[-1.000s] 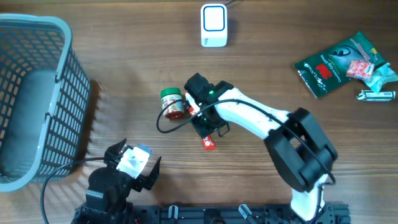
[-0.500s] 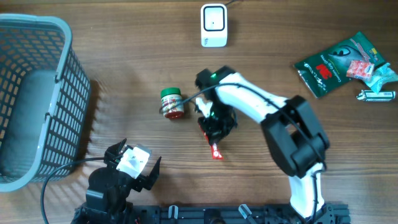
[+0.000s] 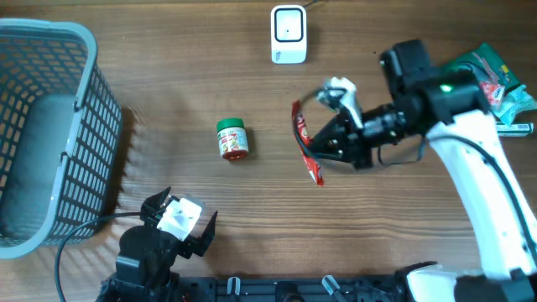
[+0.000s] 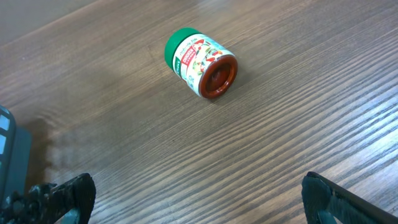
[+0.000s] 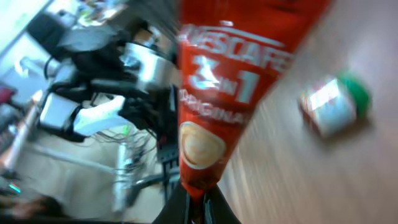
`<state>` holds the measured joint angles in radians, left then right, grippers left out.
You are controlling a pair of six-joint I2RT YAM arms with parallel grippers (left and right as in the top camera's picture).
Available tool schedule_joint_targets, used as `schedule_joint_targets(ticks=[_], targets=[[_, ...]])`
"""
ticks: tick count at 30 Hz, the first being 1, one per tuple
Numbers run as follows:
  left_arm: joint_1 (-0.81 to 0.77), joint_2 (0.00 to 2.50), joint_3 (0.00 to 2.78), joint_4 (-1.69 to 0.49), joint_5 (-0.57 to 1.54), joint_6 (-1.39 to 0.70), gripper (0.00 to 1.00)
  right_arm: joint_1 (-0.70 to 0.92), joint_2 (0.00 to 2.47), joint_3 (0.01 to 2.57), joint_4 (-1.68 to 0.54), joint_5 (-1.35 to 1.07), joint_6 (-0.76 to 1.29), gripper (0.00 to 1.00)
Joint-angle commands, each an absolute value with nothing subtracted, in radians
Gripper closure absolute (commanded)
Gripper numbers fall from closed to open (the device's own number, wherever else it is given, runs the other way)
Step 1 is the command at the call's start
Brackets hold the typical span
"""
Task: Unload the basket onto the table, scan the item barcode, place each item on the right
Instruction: 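Lift the Nescafe stick and swing it toward the right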
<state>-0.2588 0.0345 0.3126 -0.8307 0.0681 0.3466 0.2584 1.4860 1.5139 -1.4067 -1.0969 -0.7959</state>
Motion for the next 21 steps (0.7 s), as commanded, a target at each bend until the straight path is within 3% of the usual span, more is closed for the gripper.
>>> schedule_joint_targets(ticks=[1, 5, 9, 14, 19, 21], targets=[[-0.253, 0.029, 0.308, -0.828, 0.069, 0.36, 0.0, 0.257, 1.434, 1.529, -1.398, -1.383, -1.354, 0.95], [-0.253, 0.029, 0.308, -0.828, 0.069, 0.36, 0.0, 0.257, 1.434, 1.529, -1.242, -1.623, -1.765, 0.96], [-0.253, 0.03, 0.308, -0.828, 0.069, 0.36, 0.0, 0.257, 1.423, 1.53, -0.95, -1.623, -1.918, 0.96], [-0.253, 0.03, 0.308, -0.828, 0.069, 0.36, 0.0, 0.257, 1.378, 1.53, -0.585, -1.622, -1.911, 0.95], [-0.253, 0.029, 0.308, -0.828, 0.069, 0.36, 0.0, 0.257, 1.293, 1.53, -0.558, -1.615, -1.888, 0.96], [-0.253, 0.03, 0.308, -0.828, 0.069, 0.36, 0.0, 0.257, 1.278, 1.53, -0.595, -1.516, -1.635, 0.96]])
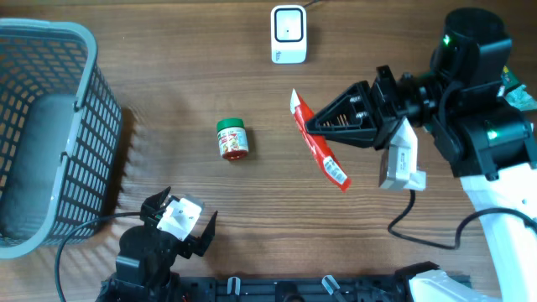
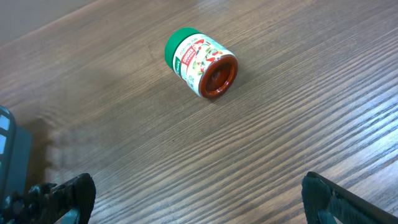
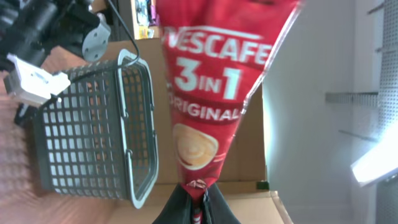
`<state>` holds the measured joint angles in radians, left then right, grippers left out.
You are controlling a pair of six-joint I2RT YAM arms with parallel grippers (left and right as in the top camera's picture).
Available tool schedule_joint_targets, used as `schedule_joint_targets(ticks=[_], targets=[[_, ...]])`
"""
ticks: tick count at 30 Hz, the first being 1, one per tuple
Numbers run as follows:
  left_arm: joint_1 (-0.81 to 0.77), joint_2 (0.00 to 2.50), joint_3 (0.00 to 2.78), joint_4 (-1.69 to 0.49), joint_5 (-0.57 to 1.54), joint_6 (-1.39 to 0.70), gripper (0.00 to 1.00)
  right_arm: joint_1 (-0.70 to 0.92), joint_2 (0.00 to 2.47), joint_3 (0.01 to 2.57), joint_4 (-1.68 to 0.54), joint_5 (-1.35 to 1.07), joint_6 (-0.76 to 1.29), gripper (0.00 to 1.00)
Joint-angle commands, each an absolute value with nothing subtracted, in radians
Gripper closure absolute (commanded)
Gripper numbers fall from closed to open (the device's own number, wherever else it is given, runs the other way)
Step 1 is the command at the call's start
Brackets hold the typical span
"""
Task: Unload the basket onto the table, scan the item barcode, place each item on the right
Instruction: 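Lift the Nescafe stick and swing it toward the right, then lower the Nescafe stick beside the glove packet and release it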
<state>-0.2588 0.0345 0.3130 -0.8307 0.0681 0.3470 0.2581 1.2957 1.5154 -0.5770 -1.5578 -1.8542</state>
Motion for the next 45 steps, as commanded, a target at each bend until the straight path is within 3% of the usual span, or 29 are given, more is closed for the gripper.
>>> schedule_joint_targets(ticks=[1, 3, 4, 7, 8, 10, 17, 25, 29, 31, 33, 37, 40, 41, 42, 43, 45], targets=[[-0.253, 0.029, 0.308, -0.828, 0.069, 0.36, 0.0, 0.257, 1.285, 1.53, -0.595, -1.406, -1.322, 0.96], [-0.253, 0.029, 0.308, -0.828, 0.069, 0.36, 0.0, 0.257, 1.338, 1.53, -0.595, -1.15, -0.6, 0.96], [-0.253, 0.03, 0.308, -0.828, 0.069, 0.36, 0.0, 0.257, 1.364, 1.53, -0.596, -1.121, -0.379, 0.96], [-0.253, 0.029, 0.308, -0.828, 0.069, 0.36, 0.0, 0.257, 1.456, 1.53, -0.576, -1.082, 0.14, 0.96], [-0.253, 0.029, 0.308, -0.828, 0.069, 0.36, 0.0, 0.257, 1.508, 1.53, -0.582, -0.905, 0.363, 0.95], [-0.253, 0.029, 0.308, -0.828, 0.069, 0.36, 0.0, 0.257, 1.611, 1.53, -0.562, -0.663, 0.573, 0.96], [-0.253, 0.029, 0.308, -0.828, 0.069, 0.36, 0.0, 0.257, 2.02, 1.594, -0.07, -0.642, 0.747, 0.95], [-0.253, 0.029, 0.308, -0.828, 0.069, 0.36, 0.0, 0.286, 2.334, 1.873, -0.069, -0.519, 0.83, 0.96], [-0.253, 0.029, 0.308, -0.828, 0.069, 0.36, 0.0, 0.289, 2.336, 1.876, -0.065, -0.565, 0.677, 0.95], [-0.253, 0.029, 0.308, -0.828, 0.069, 0.36, 0.0, 0.263, 2.262, 1.876, -0.154, -0.583, 0.617, 0.96], [-0.253, 0.03, 0.308, -0.828, 0.069, 0.36, 0.0, 0.187, 2.124, 1.876, -0.437, -0.482, 0.556, 0.96], [-0.253, 0.029, 0.308, -0.828, 0.069, 0.36, 0.0, -0.038, 2.015, 1.876, -0.941, -0.005, 0.55, 0.96], [-0.253, 0.029, 0.308, -0.828, 0.069, 0.36, 0.0, -0.237, 2.025, 1.788, -1.031, 0.244, 0.548, 0.96], [-0.253, 0.029, 0.308, -0.828, 0.069, 0.36, 0.0, -0.297, 2.025, 1.731, -0.987, 0.239, 0.524, 0.94], [-0.253, 0.03, 0.308, -0.828, 0.069, 0.36, 0.0, -0.349, 2.025, 1.671, -0.929, 0.209, 0.473, 0.75], [-0.253, 0.029, 0.308, -0.828, 0.069, 0.36, 0.0, -0.423, 2.025, 1.598, -0.847, 0.085, 0.331, 0.46], [-0.253, 0.029, 0.308, -0.828, 0.069, 0.36, 0.0, -0.49, 2.024, 1.612, -0.863, -0.051, 0.317, 0.44]])
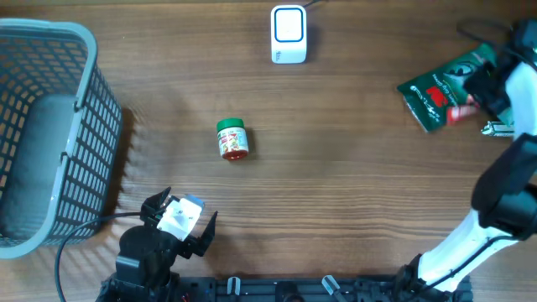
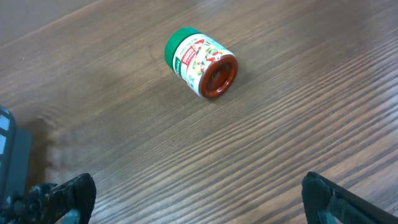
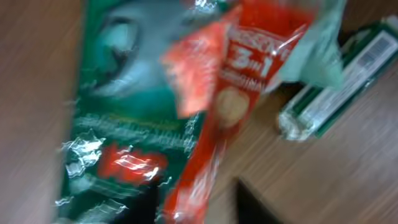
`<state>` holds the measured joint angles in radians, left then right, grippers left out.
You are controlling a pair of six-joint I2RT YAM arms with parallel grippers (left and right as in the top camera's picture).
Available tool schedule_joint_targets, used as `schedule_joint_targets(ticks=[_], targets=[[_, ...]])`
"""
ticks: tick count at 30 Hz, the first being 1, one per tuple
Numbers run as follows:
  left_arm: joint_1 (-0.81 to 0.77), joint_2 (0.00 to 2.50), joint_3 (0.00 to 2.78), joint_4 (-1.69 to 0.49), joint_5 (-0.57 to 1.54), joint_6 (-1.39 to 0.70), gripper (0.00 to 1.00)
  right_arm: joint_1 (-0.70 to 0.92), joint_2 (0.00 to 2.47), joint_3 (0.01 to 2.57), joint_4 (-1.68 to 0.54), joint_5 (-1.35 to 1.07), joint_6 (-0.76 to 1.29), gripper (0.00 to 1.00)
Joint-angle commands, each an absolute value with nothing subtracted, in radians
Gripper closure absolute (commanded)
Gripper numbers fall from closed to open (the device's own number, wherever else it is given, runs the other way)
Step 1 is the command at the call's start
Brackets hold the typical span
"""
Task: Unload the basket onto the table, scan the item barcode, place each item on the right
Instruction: 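Lower the Nescafe stick beside the glove packet and release it, then reach the right gripper to the green-lidded jar and grasp it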
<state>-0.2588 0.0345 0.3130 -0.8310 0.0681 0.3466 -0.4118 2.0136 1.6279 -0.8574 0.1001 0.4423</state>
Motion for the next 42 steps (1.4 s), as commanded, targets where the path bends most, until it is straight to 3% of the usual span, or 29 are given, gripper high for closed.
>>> schedule_joint_targets(ticks=[1, 2, 5, 8, 10, 13, 14, 16, 19, 28, 31, 33, 36, 42], targets=[[-0.253, 0.029, 0.308, -0.828, 0.069, 0.36, 0.0, -0.516, 2.016, 1.647, -0.897, -0.097, 0.317, 0.21], [-0.253, 0.029, 0.308, -0.828, 0.069, 0.36, 0.0, -0.531, 1.996, 1.7, -0.951, -0.113, 0.318, 0.0], [-0.253, 0.029, 0.308, -0.828, 0.069, 0.36, 0.0, -0.501, 1.885, 1.787, -1.101, -0.202, 0.36, 0.0], [-0.253, 0.029, 0.308, -0.828, 0.069, 0.36, 0.0, -0.344, 1.781, 1.786, -1.183, -0.602, 0.216, 0.0], [-0.253, 0.029, 0.308, -0.828, 0.069, 0.36, 0.0, -0.144, 1.778, 1.769, -1.183, -0.709, 0.105, 0.0], [-0.253, 0.029, 0.308, -0.828, 0.069, 0.36, 0.0, 0.215, 1.779, 1.658, -1.019, -0.699, 0.117, 0.0], [-0.253, 0.03, 0.308, -0.828, 0.069, 0.36, 0.0, 0.305, 1.779, 1.629, -0.954, -0.643, 0.149, 0.0], [-0.253, 0.029, 0.308, -0.828, 0.069, 0.36, 0.0, 0.517, 1.792, 1.609, -0.871, -0.299, 0.329, 0.0], [-0.253, 0.029, 0.308, -0.828, 0.069, 0.36, 0.0, 0.718, 1.886, 1.609, -0.759, -0.011, 0.434, 0.0], [-0.253, 0.029, 0.308, -0.828, 0.069, 0.36, 0.0, 0.819, 2.196, 1.61, -0.606, 0.08, 0.656, 0.01], [-0.253, 0.029, 0.308, -0.828, 0.069, 0.36, 0.0, 0.82, 2.209, 1.61, -0.62, 0.034, 0.654, 0.21], [-0.253, 0.029, 0.308, -0.828, 0.069, 0.36, 0.0, 0.816, 2.206, 1.61, -0.654, -0.001, 0.649, 0.3], [-0.253, 0.03, 0.308, -0.828, 0.069, 0.36, 0.0, 0.769, 2.171, 1.649, -0.794, -0.007, 0.579, 0.58], [-0.253, 0.029, 0.308, -0.828, 0.069, 0.36, 0.0, 0.683, 2.026, 1.652, -0.743, 0.181, 0.427, 0.59]])
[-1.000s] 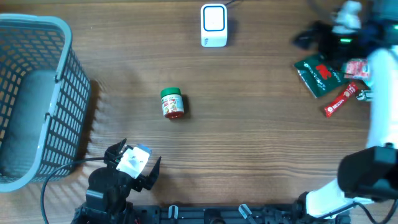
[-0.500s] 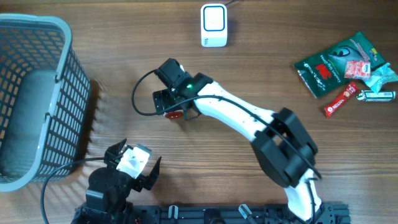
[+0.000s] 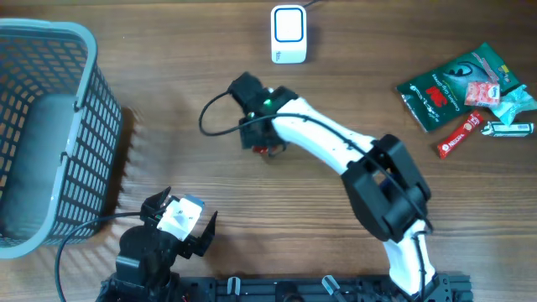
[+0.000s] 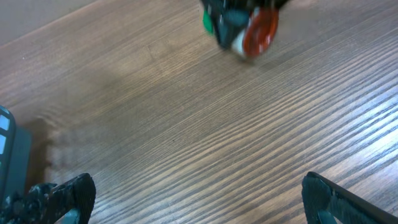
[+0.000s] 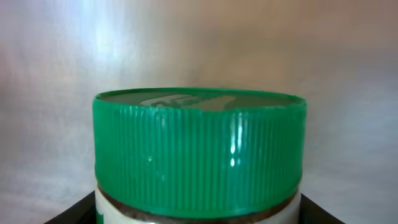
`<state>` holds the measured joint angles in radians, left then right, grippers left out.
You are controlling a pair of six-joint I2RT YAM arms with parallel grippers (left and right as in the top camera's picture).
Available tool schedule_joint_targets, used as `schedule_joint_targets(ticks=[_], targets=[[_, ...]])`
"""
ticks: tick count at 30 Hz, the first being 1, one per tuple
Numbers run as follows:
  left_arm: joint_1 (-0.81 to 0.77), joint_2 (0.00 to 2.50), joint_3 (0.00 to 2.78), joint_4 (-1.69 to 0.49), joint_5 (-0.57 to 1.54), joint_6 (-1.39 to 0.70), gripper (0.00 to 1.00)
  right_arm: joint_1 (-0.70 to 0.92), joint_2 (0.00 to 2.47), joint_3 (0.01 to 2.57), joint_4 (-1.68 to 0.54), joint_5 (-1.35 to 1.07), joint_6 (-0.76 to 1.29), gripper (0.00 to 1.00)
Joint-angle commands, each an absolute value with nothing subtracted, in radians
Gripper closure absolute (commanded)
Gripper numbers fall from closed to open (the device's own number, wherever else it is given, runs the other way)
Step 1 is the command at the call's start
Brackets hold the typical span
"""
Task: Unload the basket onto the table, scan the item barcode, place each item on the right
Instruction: 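Reach the right gripper to the green-lidded jar and grasp it, then lift the jar and hold it in front of the scanner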
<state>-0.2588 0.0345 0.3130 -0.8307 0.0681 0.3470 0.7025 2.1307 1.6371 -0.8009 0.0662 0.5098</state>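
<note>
The small jar (image 5: 199, 155), green-lidded with a red and white label, fills the right wrist view. My right gripper (image 5: 199, 211) is shut on the jar, one black finger at each side of it. Overhead, the right gripper (image 3: 260, 136) covers most of the jar (image 3: 265, 152) left of the table's middle. In the left wrist view the jar (image 4: 252, 31) shows its red base at the top edge, gripped by the black fingers. The white scanner (image 3: 288, 34) stands at the back. My left gripper (image 4: 199, 205) is open over bare wood at the front left.
A grey basket (image 3: 50, 126) stands at the far left. At the far right lie a green packet (image 3: 445, 84), a red coffee sachet (image 3: 459, 137) and other small packets. The right arm (image 3: 336, 147) stretches across the table's middle.
My right gripper has gone from the packets at the far right to the jar and shut on it. The red sachet now lies beside the green packet. The jar has shifted slightly right.
My right gripper first held the red coffee sachet over the table's middle, then higher up below the scanner. Later it was open over the pile at the far right with the sachet there. Now it grips the jar. The left arm has stayed still.
</note>
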Motion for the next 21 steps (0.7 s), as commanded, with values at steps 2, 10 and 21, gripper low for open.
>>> schedule_joint_targets(ticks=[2, 10, 21], targets=[[-0.253, 0.03, 0.308, -0.828, 0.069, 0.36, 0.0, 0.683, 2.025, 1.643, -0.606, 0.196, 0.362, 0.59], [-0.253, 0.029, 0.308, -0.828, 0.069, 0.36, 0.0, 0.69, 2.151, 1.436, 0.393, 0.264, 0.3, 0.4], [-0.253, 0.03, 0.308, -0.828, 0.069, 0.36, 0.0, 0.69, 2.54, 1.447, 0.958, 0.263, 0.045, 0.25]])
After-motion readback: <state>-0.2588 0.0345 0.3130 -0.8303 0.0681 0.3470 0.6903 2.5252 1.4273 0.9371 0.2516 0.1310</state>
